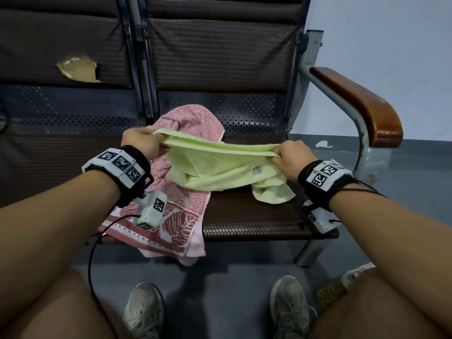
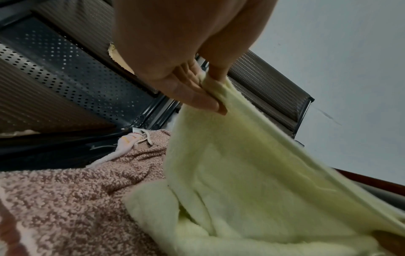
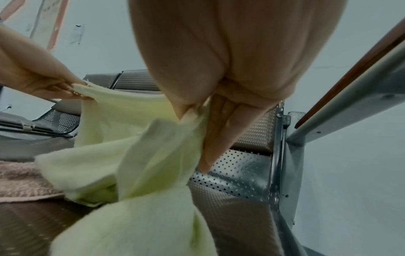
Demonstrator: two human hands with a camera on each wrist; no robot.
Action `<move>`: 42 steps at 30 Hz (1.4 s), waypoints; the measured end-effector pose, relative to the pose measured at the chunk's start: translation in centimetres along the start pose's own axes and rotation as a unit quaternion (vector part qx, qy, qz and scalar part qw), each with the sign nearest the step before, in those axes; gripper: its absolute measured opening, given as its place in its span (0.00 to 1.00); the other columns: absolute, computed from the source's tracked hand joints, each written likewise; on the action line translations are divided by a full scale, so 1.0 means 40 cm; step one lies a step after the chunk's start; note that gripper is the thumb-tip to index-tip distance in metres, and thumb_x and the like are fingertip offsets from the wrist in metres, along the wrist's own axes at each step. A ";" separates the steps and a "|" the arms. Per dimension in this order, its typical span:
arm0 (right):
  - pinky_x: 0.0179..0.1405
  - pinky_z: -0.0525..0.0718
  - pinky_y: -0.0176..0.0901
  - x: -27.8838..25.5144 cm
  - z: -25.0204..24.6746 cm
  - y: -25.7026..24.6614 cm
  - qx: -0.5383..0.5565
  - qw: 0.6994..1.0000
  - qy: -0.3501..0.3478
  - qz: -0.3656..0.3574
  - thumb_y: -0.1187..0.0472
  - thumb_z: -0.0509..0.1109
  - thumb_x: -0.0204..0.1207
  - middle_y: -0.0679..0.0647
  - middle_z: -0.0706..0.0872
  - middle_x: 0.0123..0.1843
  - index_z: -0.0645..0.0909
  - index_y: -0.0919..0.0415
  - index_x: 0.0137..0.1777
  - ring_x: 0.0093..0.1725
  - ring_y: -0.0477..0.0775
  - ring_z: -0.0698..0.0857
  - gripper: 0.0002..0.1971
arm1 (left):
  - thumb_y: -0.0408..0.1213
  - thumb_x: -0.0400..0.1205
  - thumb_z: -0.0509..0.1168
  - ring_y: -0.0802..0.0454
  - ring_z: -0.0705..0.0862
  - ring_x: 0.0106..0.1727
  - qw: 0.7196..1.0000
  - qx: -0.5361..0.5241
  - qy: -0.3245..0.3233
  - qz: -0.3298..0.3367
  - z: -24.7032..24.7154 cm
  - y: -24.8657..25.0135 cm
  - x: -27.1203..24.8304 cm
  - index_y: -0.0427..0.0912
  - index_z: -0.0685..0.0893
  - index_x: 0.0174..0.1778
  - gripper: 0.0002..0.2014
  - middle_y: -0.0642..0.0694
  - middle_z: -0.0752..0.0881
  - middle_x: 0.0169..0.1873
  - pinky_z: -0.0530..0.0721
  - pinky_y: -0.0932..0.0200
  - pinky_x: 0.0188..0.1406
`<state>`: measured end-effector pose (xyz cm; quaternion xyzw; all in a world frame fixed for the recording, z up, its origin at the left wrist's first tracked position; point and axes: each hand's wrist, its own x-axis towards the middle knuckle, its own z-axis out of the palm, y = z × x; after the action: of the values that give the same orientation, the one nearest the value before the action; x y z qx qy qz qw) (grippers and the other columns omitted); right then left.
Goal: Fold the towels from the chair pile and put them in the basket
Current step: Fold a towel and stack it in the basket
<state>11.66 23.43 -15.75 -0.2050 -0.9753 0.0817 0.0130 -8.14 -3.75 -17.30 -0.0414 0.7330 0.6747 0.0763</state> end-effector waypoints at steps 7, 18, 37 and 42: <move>0.40 0.80 0.46 0.002 0.002 -0.001 -0.001 0.999 -0.038 -0.015 0.55 0.66 0.82 0.57 0.87 0.37 0.88 0.59 0.39 0.42 0.61 0.86 0.14 | 0.25 0.85 0.52 0.37 0.90 0.41 0.997 -0.069 0.041 0.010 0.000 0.023 0.008 0.36 0.80 0.55 0.12 0.31 0.84 0.50 0.88 0.56 0.26; 0.46 0.77 0.39 -0.015 -0.023 0.044 0.123 0.990 0.053 -0.053 0.71 0.60 0.78 0.52 0.89 0.46 0.87 0.49 0.59 0.43 0.52 0.81 0.21 | 0.31 0.89 0.54 0.53 0.89 0.25 0.998 -0.021 -0.031 -0.060 -0.019 0.027 -0.005 0.40 0.76 0.41 0.11 0.41 0.89 0.34 0.85 0.63 0.21; 0.30 0.69 0.47 -0.031 -0.274 0.009 0.266 0.953 0.146 0.011 0.51 0.58 0.77 0.50 0.72 0.27 0.68 0.57 0.28 0.29 0.51 0.72 0.17 | 0.30 0.73 0.74 0.57 0.90 0.39 0.963 0.058 -0.183 0.190 -0.050 0.198 -0.094 0.44 0.87 0.46 0.09 0.54 0.92 0.37 0.86 0.66 0.37; 0.36 0.80 0.46 -0.055 -0.384 0.003 0.296 0.947 0.122 -0.015 0.37 0.63 0.75 0.41 0.80 0.25 0.79 0.54 0.29 0.28 0.44 0.79 0.23 | 0.43 0.76 0.78 0.53 0.92 0.37 0.960 0.065 -0.169 0.211 -0.082 0.330 -0.111 0.42 0.91 0.45 0.09 0.49 0.94 0.38 0.87 0.61 0.29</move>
<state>14.61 25.02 -0.59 -0.1856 -0.9011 0.3408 0.1935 -6.13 -6.06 -3.33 0.2343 0.7435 0.6237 0.0574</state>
